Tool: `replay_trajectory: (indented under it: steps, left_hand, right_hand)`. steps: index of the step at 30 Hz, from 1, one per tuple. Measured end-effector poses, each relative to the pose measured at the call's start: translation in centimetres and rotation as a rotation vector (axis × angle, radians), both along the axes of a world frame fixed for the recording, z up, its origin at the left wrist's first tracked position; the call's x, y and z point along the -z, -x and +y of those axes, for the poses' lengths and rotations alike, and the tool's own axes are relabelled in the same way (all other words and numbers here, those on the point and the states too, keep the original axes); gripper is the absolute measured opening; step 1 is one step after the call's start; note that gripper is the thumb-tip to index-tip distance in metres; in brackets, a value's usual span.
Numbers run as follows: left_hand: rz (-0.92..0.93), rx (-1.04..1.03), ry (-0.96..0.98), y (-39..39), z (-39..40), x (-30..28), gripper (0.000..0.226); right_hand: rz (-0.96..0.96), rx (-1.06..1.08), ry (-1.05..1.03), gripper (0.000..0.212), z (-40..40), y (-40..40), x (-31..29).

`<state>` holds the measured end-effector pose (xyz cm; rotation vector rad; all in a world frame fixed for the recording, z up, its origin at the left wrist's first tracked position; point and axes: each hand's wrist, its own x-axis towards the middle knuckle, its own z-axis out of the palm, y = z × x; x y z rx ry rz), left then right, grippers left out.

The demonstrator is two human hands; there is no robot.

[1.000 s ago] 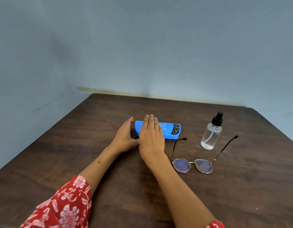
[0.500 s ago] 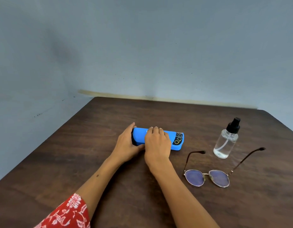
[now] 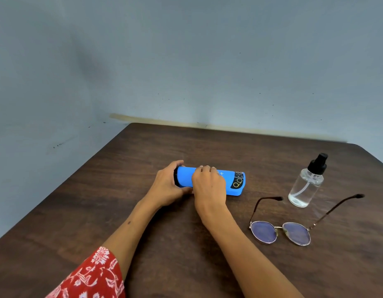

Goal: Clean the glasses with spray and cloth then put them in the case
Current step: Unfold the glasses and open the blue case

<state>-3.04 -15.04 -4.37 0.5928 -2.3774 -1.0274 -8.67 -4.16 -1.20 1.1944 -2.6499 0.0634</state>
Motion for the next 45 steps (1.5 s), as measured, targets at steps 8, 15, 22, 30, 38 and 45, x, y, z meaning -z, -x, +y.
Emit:
replay_trajectory:
  steps: [8,15,22,30,38,45]
  left_hand:
    - [-0.027,0.013,-0.007,-0.2,0.1,-0.2,0.094]
    - [0.008,0.024,-0.067,-0.1,0.0,0.0,0.108]
    - [0.024,0.061,-0.095,-0.3,-0.2,0.1,0.116]
    - [-0.02,0.055,-0.09,-0.4,-0.5,0.1,0.113]
    - [-0.036,0.007,-0.082,-1.0,-0.9,0.0,0.11]
    - [-0.038,-0.002,-0.047,-1.1,-0.6,-0.2,0.109]
  right_hand:
    - [-0.048,-0.048,0.06,0.046,0.6,0.3,-0.7]
    - [-0.119,0.021,0.173,0.019,1.0,1.9,-4.0]
    - [-0.394,0.158,0.39,0.03,-0.6,4.0,-5.7]
    - [-0.475,0.168,0.428,0.026,-1.8,4.7,-6.2]
    - [-0.158,0.343,0.512,0.025,1.2,2.9,-6.1]
    - [-0.369,0.455,0.211,0.032,2.3,3.0,-4.1]
